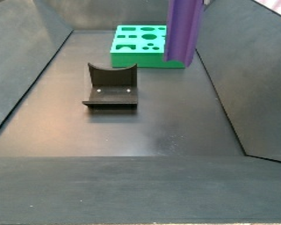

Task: Pick up the arch object. Move up. Rotate the arch object. Move to above the board. Insert the arch object.
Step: Rotate the arch object.

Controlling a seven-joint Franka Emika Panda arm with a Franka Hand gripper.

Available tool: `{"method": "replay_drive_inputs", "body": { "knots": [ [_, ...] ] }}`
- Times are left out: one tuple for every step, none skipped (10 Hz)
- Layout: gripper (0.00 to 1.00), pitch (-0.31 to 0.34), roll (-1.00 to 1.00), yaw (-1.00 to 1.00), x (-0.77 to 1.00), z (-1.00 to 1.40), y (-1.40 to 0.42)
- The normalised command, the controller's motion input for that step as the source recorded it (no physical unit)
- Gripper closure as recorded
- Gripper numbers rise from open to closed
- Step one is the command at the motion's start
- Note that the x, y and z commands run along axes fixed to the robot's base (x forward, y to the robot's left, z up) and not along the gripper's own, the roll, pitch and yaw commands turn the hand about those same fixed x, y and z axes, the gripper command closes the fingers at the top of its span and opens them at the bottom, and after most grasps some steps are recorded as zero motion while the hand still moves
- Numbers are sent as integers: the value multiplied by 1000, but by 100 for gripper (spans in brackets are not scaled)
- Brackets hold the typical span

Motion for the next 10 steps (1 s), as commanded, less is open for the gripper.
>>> {"method": "replay_drive_inputs", "body": {
  "knots": [
    [100, -3, -17, 694, 9, 4, -10],
    [100, -3, -17, 394, 9, 4, -10],
    [100, -3, -17, 235, 9, 4, -10],
    [100, -2, -13, 1000, 0, 0, 0],
    [100, -3, -13, 1000, 0, 0, -1],
    [100, -3, -16, 1000, 1, 0, -1],
    [100, -5, -17, 626, 2, 2, -1],
    [100, -5, -17, 473, 3, 3, -1],
    [100, -5, -17, 305, 3, 3, -1],
    [100, -5, -217, 166, 0, -1000, 0]
  ]
}}
